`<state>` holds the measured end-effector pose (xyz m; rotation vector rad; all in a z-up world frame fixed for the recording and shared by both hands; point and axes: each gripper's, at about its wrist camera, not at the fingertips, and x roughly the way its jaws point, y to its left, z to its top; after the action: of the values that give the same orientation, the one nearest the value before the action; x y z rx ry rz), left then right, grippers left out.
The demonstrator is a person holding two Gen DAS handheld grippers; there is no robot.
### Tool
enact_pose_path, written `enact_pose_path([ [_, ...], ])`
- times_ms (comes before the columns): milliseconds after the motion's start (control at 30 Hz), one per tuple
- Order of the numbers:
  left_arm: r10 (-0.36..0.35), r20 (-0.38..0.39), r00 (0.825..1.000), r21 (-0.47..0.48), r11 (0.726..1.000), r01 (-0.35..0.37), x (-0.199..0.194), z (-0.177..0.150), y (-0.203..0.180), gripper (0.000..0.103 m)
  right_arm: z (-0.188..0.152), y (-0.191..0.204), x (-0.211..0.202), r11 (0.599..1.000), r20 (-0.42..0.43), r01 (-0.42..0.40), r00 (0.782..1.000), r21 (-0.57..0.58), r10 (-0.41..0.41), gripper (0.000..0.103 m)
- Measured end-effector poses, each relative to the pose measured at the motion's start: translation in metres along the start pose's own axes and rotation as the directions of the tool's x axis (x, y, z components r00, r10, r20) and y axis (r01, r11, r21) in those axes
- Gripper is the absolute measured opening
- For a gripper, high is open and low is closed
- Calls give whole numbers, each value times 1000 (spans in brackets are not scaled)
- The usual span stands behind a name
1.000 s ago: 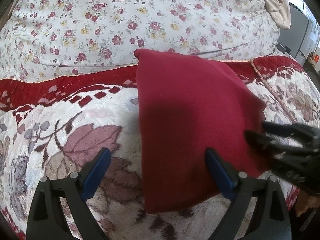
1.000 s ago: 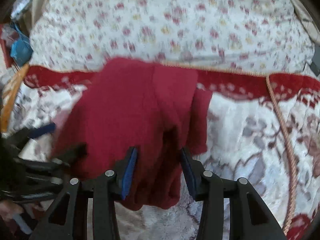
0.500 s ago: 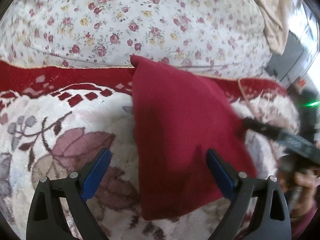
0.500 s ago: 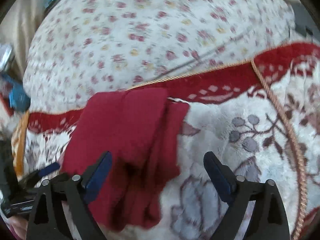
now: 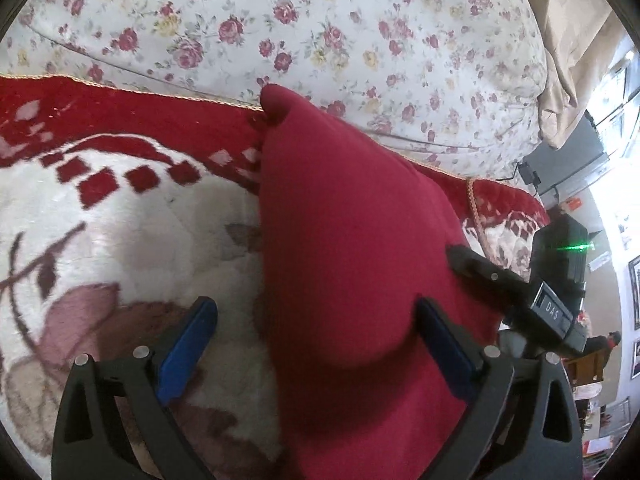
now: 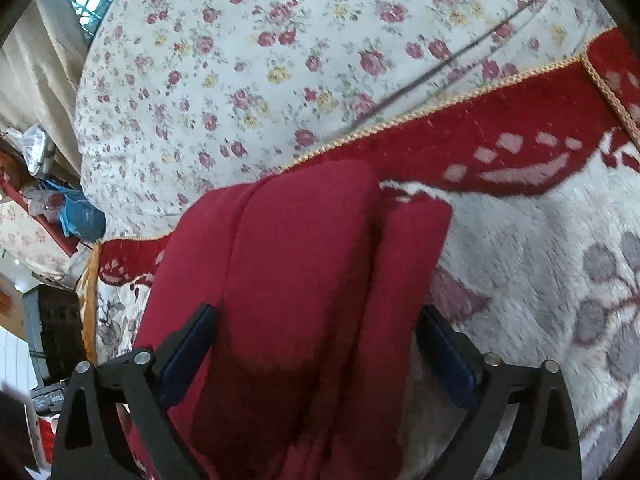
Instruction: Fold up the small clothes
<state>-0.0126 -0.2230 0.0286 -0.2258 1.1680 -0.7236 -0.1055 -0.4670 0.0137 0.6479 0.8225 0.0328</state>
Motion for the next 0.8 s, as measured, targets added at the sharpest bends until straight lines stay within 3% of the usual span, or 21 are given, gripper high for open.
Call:
enact_pose_path([
  [33, -7, 4, 1000, -1, 1000, 7, 2, 0, 0, 99, -1, 2, 0, 1000, 4, 4, 1000, -12, -4, 100],
  [67, -12, 9, 1000, 0, 1000, 12, 2, 0, -1, 99, -1, 5, 1, 1000, 11, 8, 1000, -25, -8, 92],
  [100, -36, 9, 999, 14, 999, 36, 2, -1, -3, 90, -1, 9, 1, 999, 17, 10, 1000, -41, -9, 84],
  [133, -64, 7, 998, 23, 998, 64, 2, -2, -5, 66, 0, 14, 0, 999, 14, 1, 1000, -53, 0, 74],
  [267, -71, 17, 997, 64, 996, 70, -13, -4, -20, 53, 0, 33, -10, 994, 20, 42, 999, -102, -40, 55],
  [400, -79, 41, 996, 50, 996, 77, -49, -16, -25, 51, -4, 50, -33, 997, -10, -43, 999, -57, 43, 48],
  [567, 19, 66, 998, 76, 997, -24, -106, -57, -24, 52, -36, 80, -44, 990, -70, -120, 991, -80, 114, 50],
  [633, 94, 48, 994, 50, 994, -97, -113, -79, -11, 55, -53, 88, -34, 988, -115, -112, 988, -102, 100, 51],
  [700, 156, 8, 988, 12, 988, -156, -108, -93, 6, 63, -68, 89, -27, 992, -142, -33, 990, -119, 16, 56],
  [733, 192, 9, 981, -9, 981, -192, -106, -99, 15, 72, -71, 90, -31, 990, -122, -4, 992, -139, -13, 59],
  [800, 218, 43, 975, -28, 976, -217, -114, -100, 21, 82, -74, 97, -52, 977, -58, 66, 995, -202, -80, 61],
])
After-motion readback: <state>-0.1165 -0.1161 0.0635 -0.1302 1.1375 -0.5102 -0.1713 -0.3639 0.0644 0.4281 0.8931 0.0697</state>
